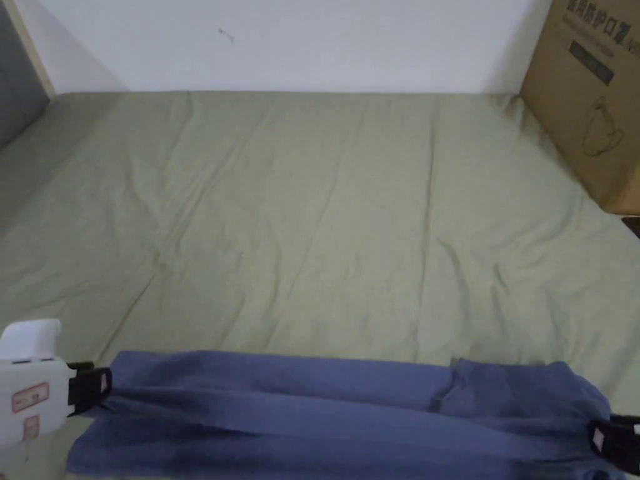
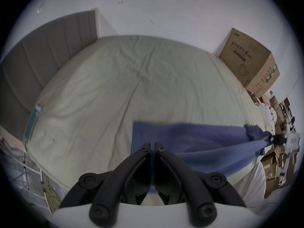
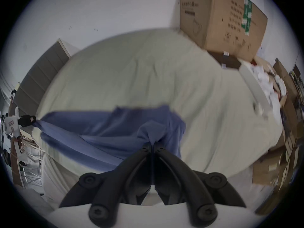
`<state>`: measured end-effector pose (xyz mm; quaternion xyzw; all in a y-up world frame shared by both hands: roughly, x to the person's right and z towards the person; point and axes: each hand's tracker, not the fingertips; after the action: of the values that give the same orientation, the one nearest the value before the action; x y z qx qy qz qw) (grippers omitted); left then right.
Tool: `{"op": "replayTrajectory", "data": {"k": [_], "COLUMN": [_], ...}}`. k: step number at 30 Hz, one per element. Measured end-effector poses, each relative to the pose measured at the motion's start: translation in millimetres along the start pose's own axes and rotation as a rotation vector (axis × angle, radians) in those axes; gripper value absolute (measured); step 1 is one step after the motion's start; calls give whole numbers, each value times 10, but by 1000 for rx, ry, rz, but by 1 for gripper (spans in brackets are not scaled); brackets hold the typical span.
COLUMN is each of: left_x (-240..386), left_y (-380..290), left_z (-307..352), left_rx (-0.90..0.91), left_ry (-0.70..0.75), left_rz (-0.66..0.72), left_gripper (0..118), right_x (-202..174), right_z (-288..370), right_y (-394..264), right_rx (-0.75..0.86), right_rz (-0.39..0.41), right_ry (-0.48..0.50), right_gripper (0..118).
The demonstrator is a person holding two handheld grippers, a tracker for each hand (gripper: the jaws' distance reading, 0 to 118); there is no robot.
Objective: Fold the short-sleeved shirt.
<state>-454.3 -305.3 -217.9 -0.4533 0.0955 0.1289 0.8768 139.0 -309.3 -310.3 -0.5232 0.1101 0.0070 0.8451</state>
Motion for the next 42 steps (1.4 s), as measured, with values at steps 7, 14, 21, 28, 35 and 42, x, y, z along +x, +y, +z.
{"op": "replayTrajectory", "data": {"k": [7,14,21,28,35,42], "left_x": [29,34,-39,-378,-812,-876], "left_y": [-284,-224,-524,-657,-584,-627], "left_z": [-193,267,439,393,74,-393], "left_rx": [-30,73,149,129,54,-50], "left_ry": [75,26,-74,-106,-207,-386], "left_rz": [29,67,178,306,467,653], "left_gripper": [33,97,0,21,102,100], "right_x": [14,-241,-897,-1287,-1500,-1634], "right_z": [-447,-52,94,-99,-154,-200], "right_y": [-448,-254,-216,-193,-161,-110], "right_rx": [55,233,384,320,289,270], "right_rz": [-52,58,122,152,177,212], "right_ry": [-68,-88,-25,100,131,127], "right_gripper": [42,66,2,2,2,2]}}
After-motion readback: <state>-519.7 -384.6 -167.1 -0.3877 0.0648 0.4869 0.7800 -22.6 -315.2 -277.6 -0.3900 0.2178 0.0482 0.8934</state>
